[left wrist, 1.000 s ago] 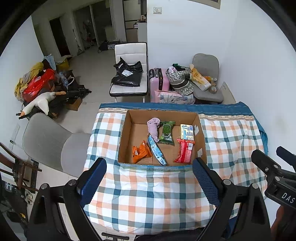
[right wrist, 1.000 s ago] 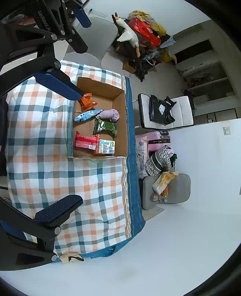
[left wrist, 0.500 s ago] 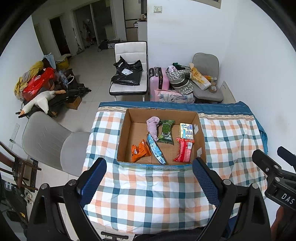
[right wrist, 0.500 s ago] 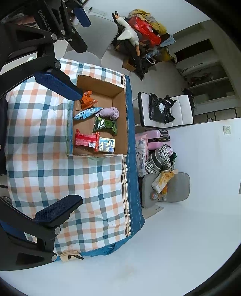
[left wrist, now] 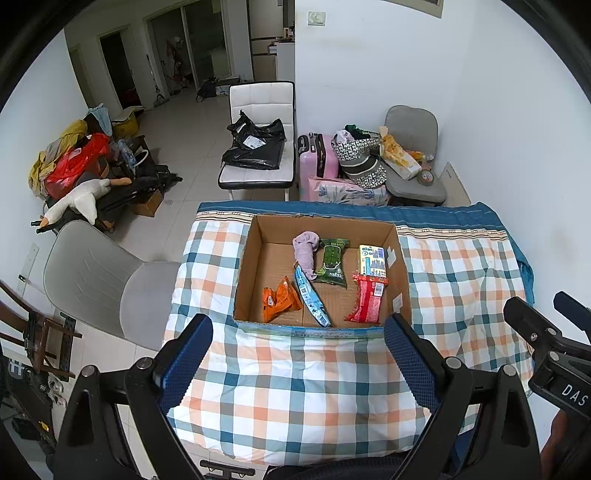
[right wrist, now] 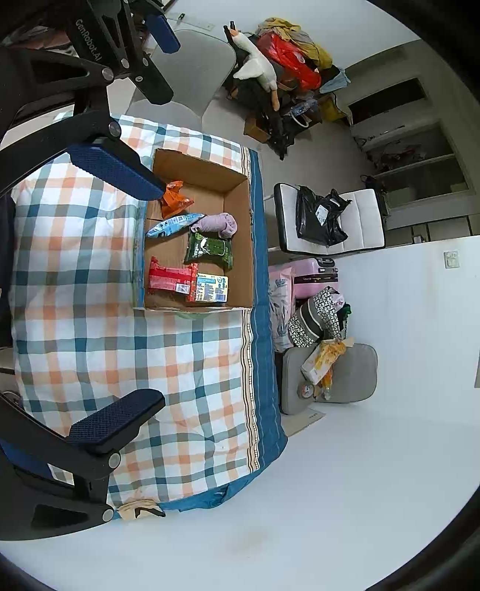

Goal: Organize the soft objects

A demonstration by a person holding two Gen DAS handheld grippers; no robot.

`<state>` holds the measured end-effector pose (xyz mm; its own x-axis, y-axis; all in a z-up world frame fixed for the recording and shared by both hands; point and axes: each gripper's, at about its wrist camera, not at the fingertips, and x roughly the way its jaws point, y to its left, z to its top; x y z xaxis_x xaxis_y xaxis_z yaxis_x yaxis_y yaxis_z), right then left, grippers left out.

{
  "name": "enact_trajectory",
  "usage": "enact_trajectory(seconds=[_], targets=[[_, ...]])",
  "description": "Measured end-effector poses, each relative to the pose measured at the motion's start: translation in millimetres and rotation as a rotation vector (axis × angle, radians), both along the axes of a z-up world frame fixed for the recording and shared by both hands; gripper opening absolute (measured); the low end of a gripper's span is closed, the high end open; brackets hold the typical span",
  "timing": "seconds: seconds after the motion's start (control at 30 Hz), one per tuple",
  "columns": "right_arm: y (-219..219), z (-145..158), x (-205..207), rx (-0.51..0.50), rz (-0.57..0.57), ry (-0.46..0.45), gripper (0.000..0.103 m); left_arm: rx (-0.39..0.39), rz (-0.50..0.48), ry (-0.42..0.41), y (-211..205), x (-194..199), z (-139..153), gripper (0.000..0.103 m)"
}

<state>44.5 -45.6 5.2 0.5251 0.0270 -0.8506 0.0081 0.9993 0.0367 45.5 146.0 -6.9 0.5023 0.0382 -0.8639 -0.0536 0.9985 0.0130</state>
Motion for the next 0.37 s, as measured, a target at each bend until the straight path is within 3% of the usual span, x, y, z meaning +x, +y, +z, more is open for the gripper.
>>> enact_trajectory(seconds=[0.37], targets=[[-0.3, -0.3, -0.1, 0.002, 0.001, 0.002, 0.103, -0.001, 0.001, -0.007, -3.3, -1.6, 2.4, 0.095]])
